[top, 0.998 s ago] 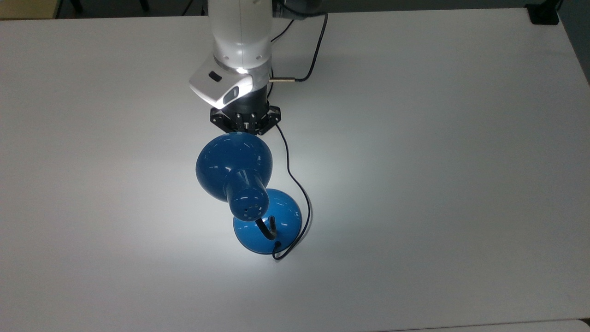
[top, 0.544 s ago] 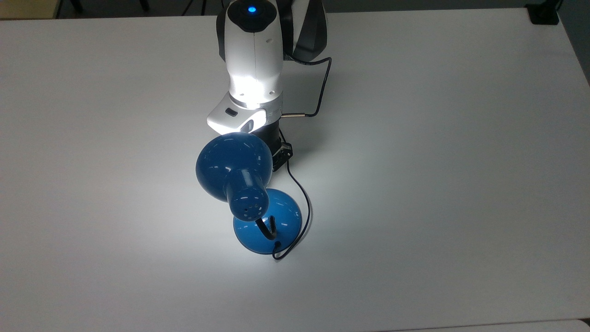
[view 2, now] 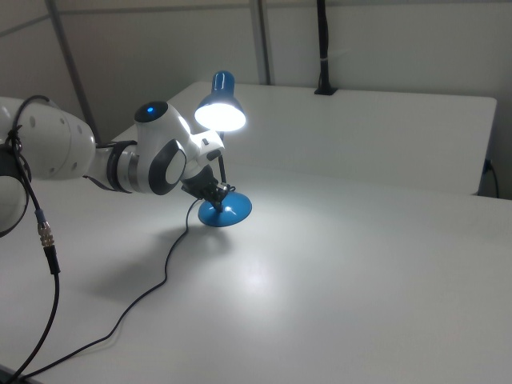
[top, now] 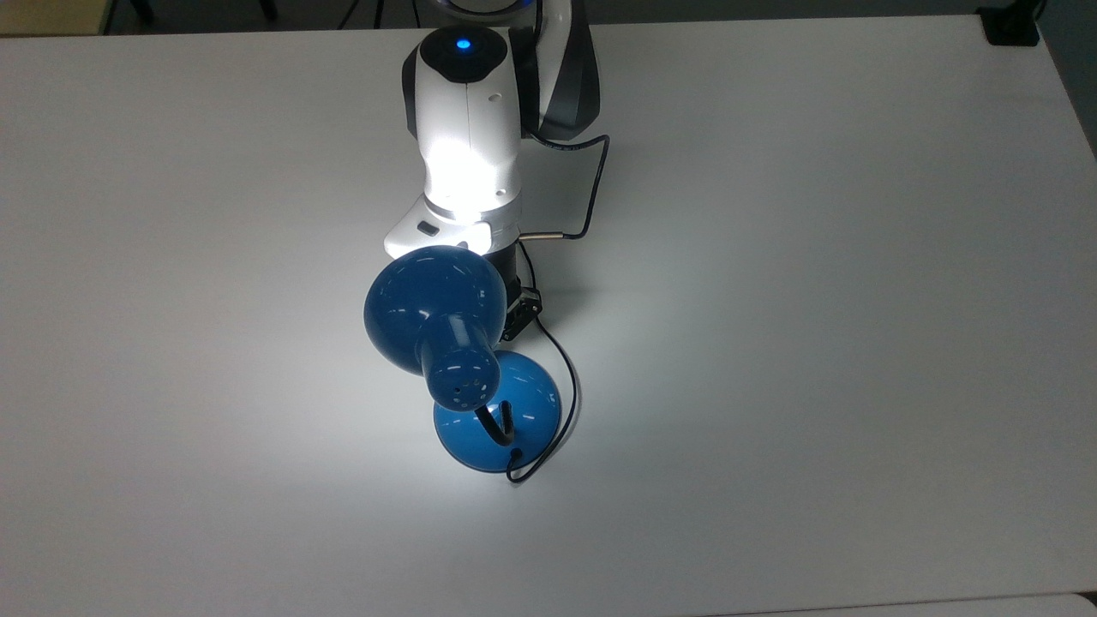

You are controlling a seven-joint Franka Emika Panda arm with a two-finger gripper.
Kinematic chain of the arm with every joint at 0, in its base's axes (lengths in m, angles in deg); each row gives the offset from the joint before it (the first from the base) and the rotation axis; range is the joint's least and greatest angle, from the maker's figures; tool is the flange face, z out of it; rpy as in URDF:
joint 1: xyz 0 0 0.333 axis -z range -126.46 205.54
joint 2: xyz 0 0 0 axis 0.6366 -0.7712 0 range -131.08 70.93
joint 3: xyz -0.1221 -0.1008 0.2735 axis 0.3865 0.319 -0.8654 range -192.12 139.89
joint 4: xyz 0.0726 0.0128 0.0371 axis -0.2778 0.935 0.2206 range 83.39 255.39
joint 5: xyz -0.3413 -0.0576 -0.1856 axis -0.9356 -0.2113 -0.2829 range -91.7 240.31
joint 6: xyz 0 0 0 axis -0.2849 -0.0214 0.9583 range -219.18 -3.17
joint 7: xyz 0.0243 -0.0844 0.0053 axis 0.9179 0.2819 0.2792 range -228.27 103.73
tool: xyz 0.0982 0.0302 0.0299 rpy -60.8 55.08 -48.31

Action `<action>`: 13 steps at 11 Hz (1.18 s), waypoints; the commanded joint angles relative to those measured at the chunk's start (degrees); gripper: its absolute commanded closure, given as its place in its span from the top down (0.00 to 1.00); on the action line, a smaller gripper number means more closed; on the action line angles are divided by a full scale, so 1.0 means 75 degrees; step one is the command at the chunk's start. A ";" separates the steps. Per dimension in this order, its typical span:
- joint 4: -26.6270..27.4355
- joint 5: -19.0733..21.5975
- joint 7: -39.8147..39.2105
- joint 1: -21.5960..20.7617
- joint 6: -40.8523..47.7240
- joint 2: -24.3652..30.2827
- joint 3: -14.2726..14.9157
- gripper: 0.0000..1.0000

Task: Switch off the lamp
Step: 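Press the switch on the lamp base with the gripper fingertips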

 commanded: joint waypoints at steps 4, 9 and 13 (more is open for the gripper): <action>-0.0003 0.0013 -0.0073 0.0238 -0.0341 -0.0179 -0.0223 0.00; 0.0324 0.0002 -0.0014 0.0226 -0.0283 -0.0203 -0.0223 0.00; 0.0701 0.0013 -0.0003 0.0226 0.0323 0.0100 -0.0223 0.01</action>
